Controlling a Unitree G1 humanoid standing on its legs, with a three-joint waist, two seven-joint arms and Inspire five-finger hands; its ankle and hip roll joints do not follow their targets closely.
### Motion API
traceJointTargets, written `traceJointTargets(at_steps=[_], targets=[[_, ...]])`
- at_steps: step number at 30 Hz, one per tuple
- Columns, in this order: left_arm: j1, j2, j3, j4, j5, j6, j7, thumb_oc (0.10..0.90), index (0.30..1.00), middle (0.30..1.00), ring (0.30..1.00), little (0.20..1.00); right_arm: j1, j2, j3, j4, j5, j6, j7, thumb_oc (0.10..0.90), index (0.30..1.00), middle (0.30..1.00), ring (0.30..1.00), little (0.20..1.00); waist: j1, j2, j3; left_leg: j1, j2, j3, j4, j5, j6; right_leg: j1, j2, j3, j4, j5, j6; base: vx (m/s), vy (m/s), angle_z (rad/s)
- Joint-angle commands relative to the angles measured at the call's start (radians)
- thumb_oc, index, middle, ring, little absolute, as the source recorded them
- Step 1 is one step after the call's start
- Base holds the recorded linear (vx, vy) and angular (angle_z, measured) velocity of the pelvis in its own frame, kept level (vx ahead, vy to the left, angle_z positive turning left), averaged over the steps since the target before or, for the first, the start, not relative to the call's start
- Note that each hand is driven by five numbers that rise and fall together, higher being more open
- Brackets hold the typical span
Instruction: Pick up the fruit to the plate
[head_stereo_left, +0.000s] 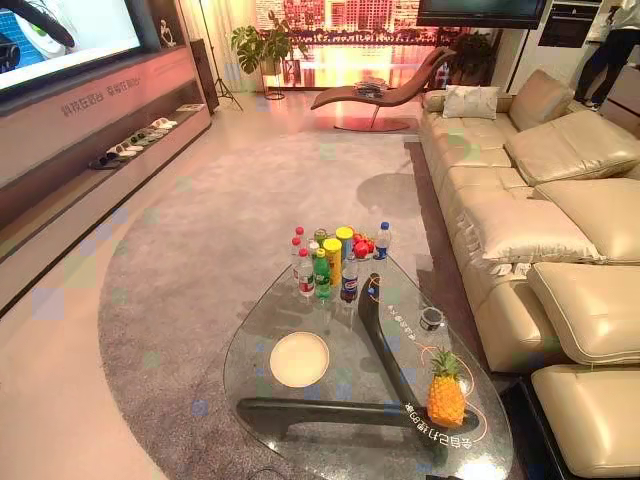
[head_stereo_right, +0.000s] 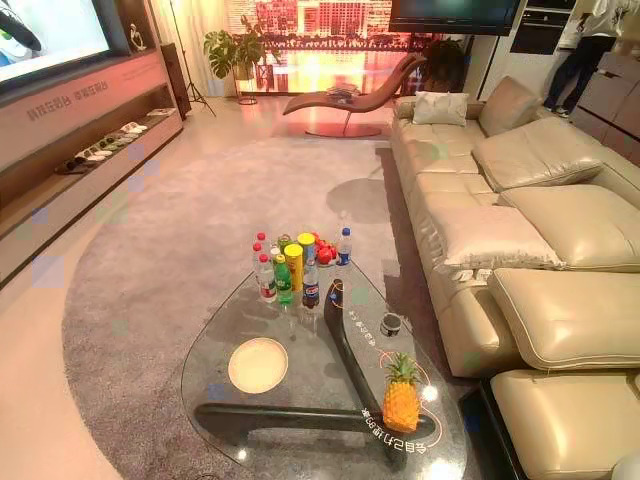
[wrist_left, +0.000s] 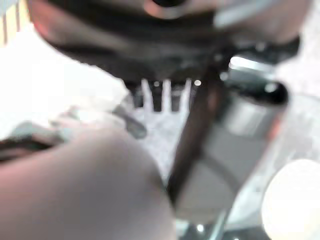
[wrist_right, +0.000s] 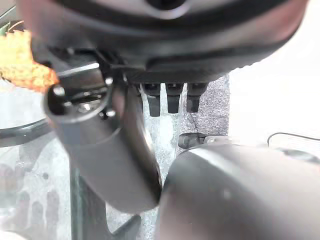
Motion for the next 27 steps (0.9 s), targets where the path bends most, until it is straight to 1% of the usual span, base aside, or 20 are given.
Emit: traceJointTargets(at_steps=[1, 3, 7, 16, 22, 27], targets=[[-0.077, -0.034, -0.008, 0.069, 0.014, 0.0, -0.034, 0.8, 0.9, 0.9, 0.9, 0.9, -0.02, 0.008, 0.046, 0.097, -0.037, 0.04, 0.008, 0.8, 0.9, 0.9, 0.9, 0.9, 0.003, -0.02, 0.02, 0.03, -0.013, 0.018, 0.0, -0.083, -0.007, 0.004, -0.065, -0.031, 0.004, 0.012, 0.073, 0.19, 0.088, -0.36], [-0.077, -0.034, -0.006, 0.072, 0.007, -0.014, -0.037, 0.8, 0.9, 0.9, 0.9, 0.9, -0.017, 0.01, 0.047, 0.1, -0.038, 0.037, 0.006, 0.8, 0.9, 0.9, 0.9, 0.9, 0.002, -0.021, 0.018, 0.031, -0.012, 0.02, 0.0, -0.085, -0.007, 0.005, -0.065, -0.03, 0.004, 0.011, 0.073, 0.0, 0.0, 0.0], [-0.079, -0.032, 0.004, 0.076, 0.005, -0.022, -0.042, 0.8, 0.9, 0.9, 0.9, 0.9, -0.016, 0.009, 0.043, 0.108, -0.048, 0.03, 0.012, 0.8, 0.9, 0.9, 0.9, 0.9, 0.003, -0.024, 0.016, 0.032, -0.012, 0.019, 0.0, -0.086, -0.008, 0.005, -0.064, -0.029, 0.004, 0.011, 0.074, 0.0, 0.0, 0.0], [-0.078, -0.031, 0.002, 0.079, 0.007, -0.006, -0.032, 0.8, 0.9, 0.9, 0.9, 0.9, -0.014, 0.008, 0.045, 0.113, -0.053, 0.028, 0.01, 0.8, 0.9, 0.9, 0.9, 0.9, 0.003, -0.02, 0.015, 0.034, -0.014, 0.019, 0.0, -0.086, -0.006, 0.007, -0.065, -0.031, 0.004, 0.011, 0.073, 0.0, 0.0, 0.0], [-0.086, -0.032, 0.008, 0.083, -0.001, -0.009, -0.025, 0.8, 0.9, 0.9, 0.9, 0.9, -0.016, 0.008, 0.04, 0.119, -0.054, 0.031, 0.012, 0.8, 0.9, 0.9, 0.9, 0.9, 0.0, -0.019, 0.015, 0.035, -0.013, 0.022, 0.0, -0.086, -0.006, 0.008, -0.065, -0.03, 0.004, 0.012, 0.073, 0.0, 0.0, 0.0], [-0.083, -0.038, 0.005, 0.08, -0.003, -0.008, -0.005, 0.8, 0.9, 0.9, 0.9, 0.9, -0.014, 0.008, 0.041, 0.123, -0.059, 0.018, -0.021, 0.8, 0.9, 0.9, 0.9, 0.9, -0.001, -0.018, 0.016, 0.035, -0.012, 0.022, 0.0, -0.086, -0.007, 0.006, -0.065, -0.028, 0.004, 0.013, 0.074, 0.0, 0.0, 0.0]])
